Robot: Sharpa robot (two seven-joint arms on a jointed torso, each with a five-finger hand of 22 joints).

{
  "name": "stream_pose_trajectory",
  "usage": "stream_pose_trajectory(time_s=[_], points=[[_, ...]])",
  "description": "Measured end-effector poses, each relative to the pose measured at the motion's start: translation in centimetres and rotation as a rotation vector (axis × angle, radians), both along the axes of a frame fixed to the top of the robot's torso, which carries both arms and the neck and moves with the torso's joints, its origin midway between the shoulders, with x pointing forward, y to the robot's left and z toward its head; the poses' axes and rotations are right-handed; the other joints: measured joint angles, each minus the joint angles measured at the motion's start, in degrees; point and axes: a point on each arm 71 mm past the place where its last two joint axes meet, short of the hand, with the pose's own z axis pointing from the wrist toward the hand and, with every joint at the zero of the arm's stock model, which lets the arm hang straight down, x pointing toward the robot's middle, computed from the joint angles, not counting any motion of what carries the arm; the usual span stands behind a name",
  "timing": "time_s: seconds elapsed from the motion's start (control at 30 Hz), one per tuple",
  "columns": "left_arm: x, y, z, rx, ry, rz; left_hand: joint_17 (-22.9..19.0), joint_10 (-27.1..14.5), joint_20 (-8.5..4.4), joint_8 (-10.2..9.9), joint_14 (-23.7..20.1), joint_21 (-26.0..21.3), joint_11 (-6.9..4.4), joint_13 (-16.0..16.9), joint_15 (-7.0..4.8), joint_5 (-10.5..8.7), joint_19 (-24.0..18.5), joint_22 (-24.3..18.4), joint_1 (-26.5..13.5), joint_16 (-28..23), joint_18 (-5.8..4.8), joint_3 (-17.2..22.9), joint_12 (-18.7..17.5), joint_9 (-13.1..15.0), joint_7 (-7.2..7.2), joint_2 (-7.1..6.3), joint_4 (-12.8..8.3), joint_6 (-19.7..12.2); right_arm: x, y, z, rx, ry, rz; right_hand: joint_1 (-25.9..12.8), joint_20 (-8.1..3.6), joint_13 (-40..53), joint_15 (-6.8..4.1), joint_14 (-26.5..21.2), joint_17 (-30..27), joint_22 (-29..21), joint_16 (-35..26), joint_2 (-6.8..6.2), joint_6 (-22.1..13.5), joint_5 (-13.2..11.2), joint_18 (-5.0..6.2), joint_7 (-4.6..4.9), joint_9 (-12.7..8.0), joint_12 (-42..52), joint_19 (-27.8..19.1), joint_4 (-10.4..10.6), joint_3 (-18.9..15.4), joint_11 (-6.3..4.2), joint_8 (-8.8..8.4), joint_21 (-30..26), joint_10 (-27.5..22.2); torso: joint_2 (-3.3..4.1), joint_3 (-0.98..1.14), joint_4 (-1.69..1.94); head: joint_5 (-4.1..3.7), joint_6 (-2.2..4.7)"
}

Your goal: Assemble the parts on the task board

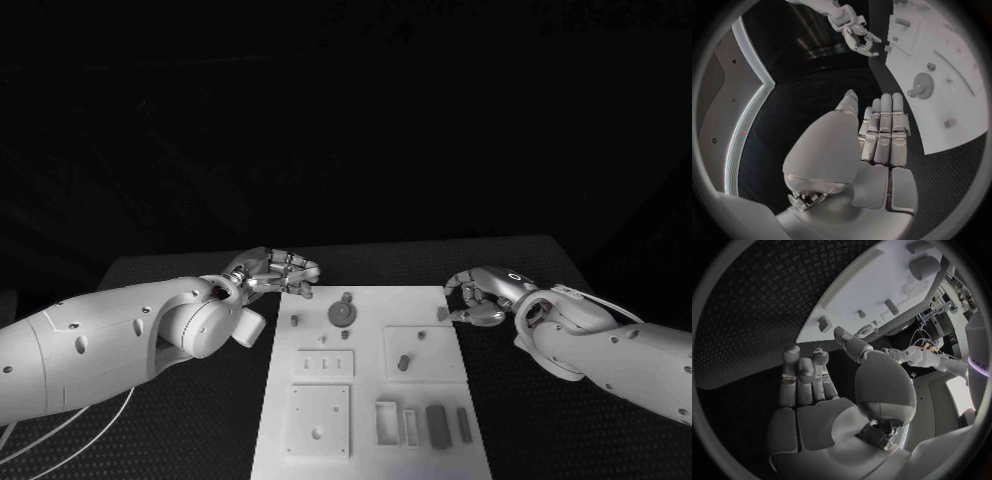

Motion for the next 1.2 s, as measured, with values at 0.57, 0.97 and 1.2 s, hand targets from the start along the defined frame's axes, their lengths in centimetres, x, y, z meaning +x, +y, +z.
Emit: stream_pose_trajectory(time_s=[0.57,0.97,1.2], points=[[0.0,0.0,0.0,0.000,0.001,-0.001,0.10,0.00,0.00,0.00,0.00,0.00,0.00,-0.01,0.00,0.00,0.00,0.04,0.00,-0.22,-0.01,0.00,0.00,0.00,0.00,0.00,0.00,0.00,0.3,0.8,-1.6,0.021,0.014,0.001,0.00,0.01,-0.06,0.00,0.00,0.06,0.00,0.00,0.00,-0.02,0.00,0.02,0.02,-0.01,0.00,-0.01,0.42,-0.42,0.22,0.00,0.00,-0.21,-0.08,-0.13,-0.02,0.21,-0.72],[0.0,0.1,-0.1,0.001,0.001,-0.001,0.15,0.00,0.00,0.00,0.00,0.00,0.00,0.04,0.00,0.00,0.00,0.04,0.00,-0.21,-0.01,0.00,0.00,0.00,0.00,0.00,0.00,0.00,0.4,0.8,-2.6,0.032,0.022,-0.010,0.76,0.03,-0.05,0.00,0.01,0.19,0.00,0.33,0.76,0.14,0.00,0.03,-0.14,0.32,0.39,-0.02,0.63,-0.63,0.31,0.00,0.00,-0.27,-0.08,-0.05,-0.04,0.73,-1.11],[0.0,0.1,-0.1,0.000,0.001,-0.002,0.15,-0.01,0.00,0.00,0.00,0.00,0.00,0.03,0.00,0.00,0.00,0.03,0.00,-0.21,-0.01,0.00,0.00,0.00,0.00,0.00,0.00,0.00,0.6,1.1,-2.7,0.039,0.022,-0.009,1.29,-0.02,-0.12,0.02,-0.01,0.25,0.00,0.54,1.29,2.97,0.00,0.03,0.54,0.52,0.62,0.04,0.63,-0.63,0.37,0.29,0.26,-0.37,-0.08,-0.03,-0.10,0.88,-1.19]])
